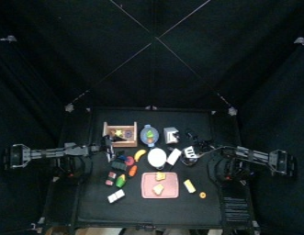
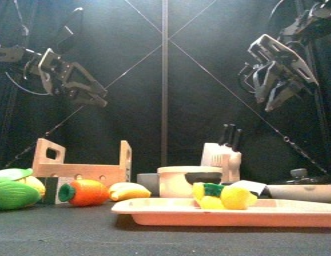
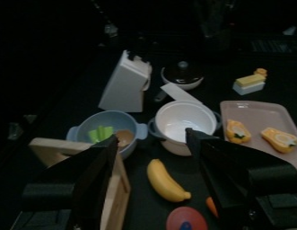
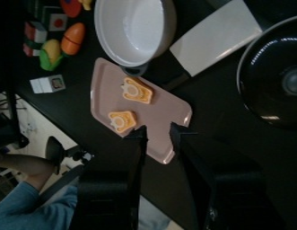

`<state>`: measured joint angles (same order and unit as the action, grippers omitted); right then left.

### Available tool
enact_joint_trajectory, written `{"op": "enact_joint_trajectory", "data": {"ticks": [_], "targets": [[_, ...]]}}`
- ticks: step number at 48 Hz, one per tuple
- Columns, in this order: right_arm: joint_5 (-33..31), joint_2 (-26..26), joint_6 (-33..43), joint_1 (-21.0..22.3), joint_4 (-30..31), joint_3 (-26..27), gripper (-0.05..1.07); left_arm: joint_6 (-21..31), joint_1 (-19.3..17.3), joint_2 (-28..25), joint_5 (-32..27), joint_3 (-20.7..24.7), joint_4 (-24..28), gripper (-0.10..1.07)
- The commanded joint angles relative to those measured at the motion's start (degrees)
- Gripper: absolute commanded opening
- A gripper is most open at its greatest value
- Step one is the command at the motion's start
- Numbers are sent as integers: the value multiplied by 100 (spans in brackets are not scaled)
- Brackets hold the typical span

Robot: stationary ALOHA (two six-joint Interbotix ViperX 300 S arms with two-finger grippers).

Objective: Grab cleaver handle

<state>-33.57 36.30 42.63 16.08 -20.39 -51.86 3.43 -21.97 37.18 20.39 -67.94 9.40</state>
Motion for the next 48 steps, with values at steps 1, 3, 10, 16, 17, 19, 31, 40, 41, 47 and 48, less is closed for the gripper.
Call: {"op": "enact_joint_trajectory", "data": {"ticks": [1,3,10,16,17,19,31,40,41,47,48], "targets": [[765,35,9,-220,-53,-132,69,-9,-105,141,26,18,9,96],[1020,0,9,-343,-88,-158,69,-9,-105,185,26,-9,0,95],[1670,-290,246,-721,-9,-141,70,26,-105,264,9,-114,-35,95],[1898,-571,545,-932,299,-202,70,26,-97,264,9,-185,-132,95],[1934,-615,598,-976,343,-220,70,26,-97,272,9,-193,-158,96],[1986,-712,712,-1072,439,-255,70,26,-97,264,0,-211,-193,96],[2575,-1345,1811,-1529,844,-615,71,35,167,264,26,-343,-255,96],[3164,-1960,2628,-1600,1257,-677,71,53,439,272,35,-369,-378,95],[3164,-2030,2689,-1600,1318,-659,71,53,466,272,35,-369,-413,95],[3155,-2417,3023,-1600,1494,-545,76,44,624,272,35,-378,-615,96],[3155,-2470,3059,-1600,1503,-527,77,44,642,272,26,-378,-633,95]]}}
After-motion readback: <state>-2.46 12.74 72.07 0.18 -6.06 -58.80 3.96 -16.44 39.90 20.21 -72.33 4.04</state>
